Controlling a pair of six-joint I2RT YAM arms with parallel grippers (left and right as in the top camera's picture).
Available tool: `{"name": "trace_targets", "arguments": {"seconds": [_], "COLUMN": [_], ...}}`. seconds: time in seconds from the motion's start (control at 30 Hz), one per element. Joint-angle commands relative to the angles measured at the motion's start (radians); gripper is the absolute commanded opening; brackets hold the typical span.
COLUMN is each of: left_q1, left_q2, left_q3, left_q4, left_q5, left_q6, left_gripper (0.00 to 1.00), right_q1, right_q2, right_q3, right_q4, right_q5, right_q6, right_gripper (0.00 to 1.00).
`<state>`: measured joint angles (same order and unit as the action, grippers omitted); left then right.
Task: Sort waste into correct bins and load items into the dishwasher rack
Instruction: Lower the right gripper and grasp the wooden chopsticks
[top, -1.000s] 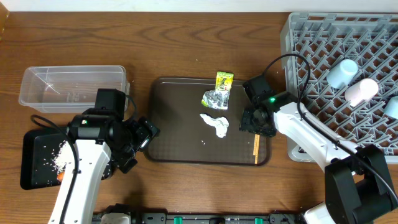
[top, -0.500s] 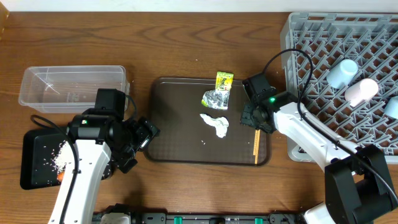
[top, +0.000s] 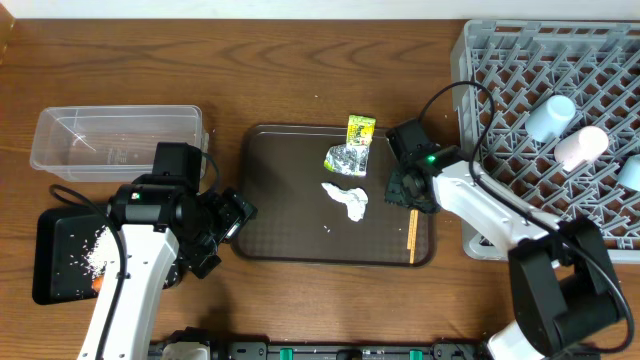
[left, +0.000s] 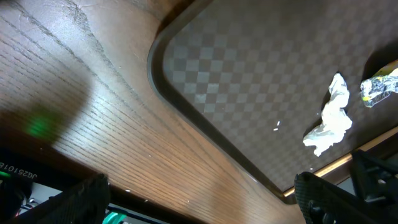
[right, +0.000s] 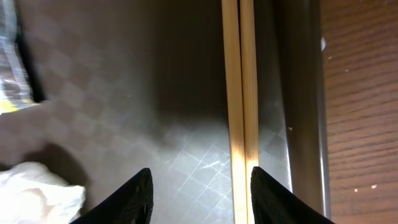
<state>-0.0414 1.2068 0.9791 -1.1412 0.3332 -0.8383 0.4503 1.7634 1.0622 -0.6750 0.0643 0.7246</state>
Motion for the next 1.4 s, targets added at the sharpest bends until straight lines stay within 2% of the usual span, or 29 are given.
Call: {"name": "trace_targets", "arguments": {"seconds": [0.0,0.9,1.37], "left_q1": [-0.003,-0.003,-0.003], "left_q2": [0.003,0.003,0.003], "left_q3": [0.005,0.005,0.005], "left_q4": [-0.003,-0.003,-0.002], "left_q5": [-0.014,-0.014,-0.014], "left_q6": [-0.006,-0.006,-0.006], "left_gripper": [0.98,0.98,0.98], "right_q1": [0.018,0.013,0.013], "right_q2": [0.009,0.012,0.074], "right_q3": [-0.005,-0.005,-0.005], "right_q4": [0.003,0.044,0.054], "right_q5": [0.007,0.041,0.037], "right_q6": [0.014,0.012,0.022], "right_gripper": [0.51,0.51,0.51]}}
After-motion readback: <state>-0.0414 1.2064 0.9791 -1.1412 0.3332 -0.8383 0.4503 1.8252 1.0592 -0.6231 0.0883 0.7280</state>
